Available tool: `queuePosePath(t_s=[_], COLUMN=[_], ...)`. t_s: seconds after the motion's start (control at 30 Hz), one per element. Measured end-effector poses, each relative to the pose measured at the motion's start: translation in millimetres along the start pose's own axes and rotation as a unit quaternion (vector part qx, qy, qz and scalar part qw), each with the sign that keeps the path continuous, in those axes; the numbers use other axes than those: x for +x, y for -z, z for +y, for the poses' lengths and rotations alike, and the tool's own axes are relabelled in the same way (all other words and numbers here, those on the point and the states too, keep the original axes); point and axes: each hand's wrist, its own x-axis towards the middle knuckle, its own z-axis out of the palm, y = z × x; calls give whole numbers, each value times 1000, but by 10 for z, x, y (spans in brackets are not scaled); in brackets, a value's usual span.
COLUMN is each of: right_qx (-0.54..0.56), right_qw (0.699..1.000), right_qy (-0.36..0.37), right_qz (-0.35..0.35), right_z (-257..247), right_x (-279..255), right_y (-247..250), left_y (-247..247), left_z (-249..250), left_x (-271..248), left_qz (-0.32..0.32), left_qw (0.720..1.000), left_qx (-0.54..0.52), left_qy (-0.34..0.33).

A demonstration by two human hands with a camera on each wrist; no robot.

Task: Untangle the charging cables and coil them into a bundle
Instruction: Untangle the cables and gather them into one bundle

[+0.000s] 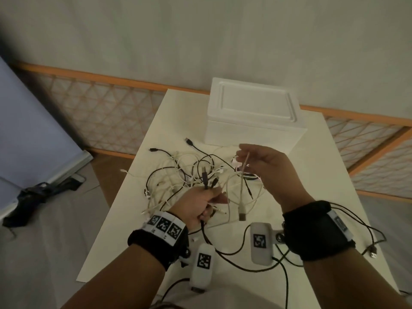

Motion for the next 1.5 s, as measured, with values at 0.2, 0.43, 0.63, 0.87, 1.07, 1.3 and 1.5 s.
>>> queuePosePath(t_s=[0.2,0.43,0.63,0.87,1.07,1.3,1.5], right_qx=[-399,-447,-526,-549,-427,-441,-481], right_qw=[905,885,834,801,870,880,824], right_qy=[149,20,54,95,47,41,201], right_qz=[-13,-132,-160,-219,-243,-172,-223], right_z=[-44,214,335,484,395,314,220], right_x=[150,149,21,-69,-86,17,60], right_y=[122,-80,-287,-393,-190,315,-524], left_y=[68,49,47,138,361,1097,203], left_z=[107,206,136,155,187,377,325], left_x=[89,137,185,213,26,-242,-251], left_qz=[88,10,30,119,94,244,94], left_qw=[976,937,942,934,914,925,981], left_qx=[-116,-288,-255,-294,-366,-252,138], left_qy=[-162,-196,-218,-163,-148,-146,-98])
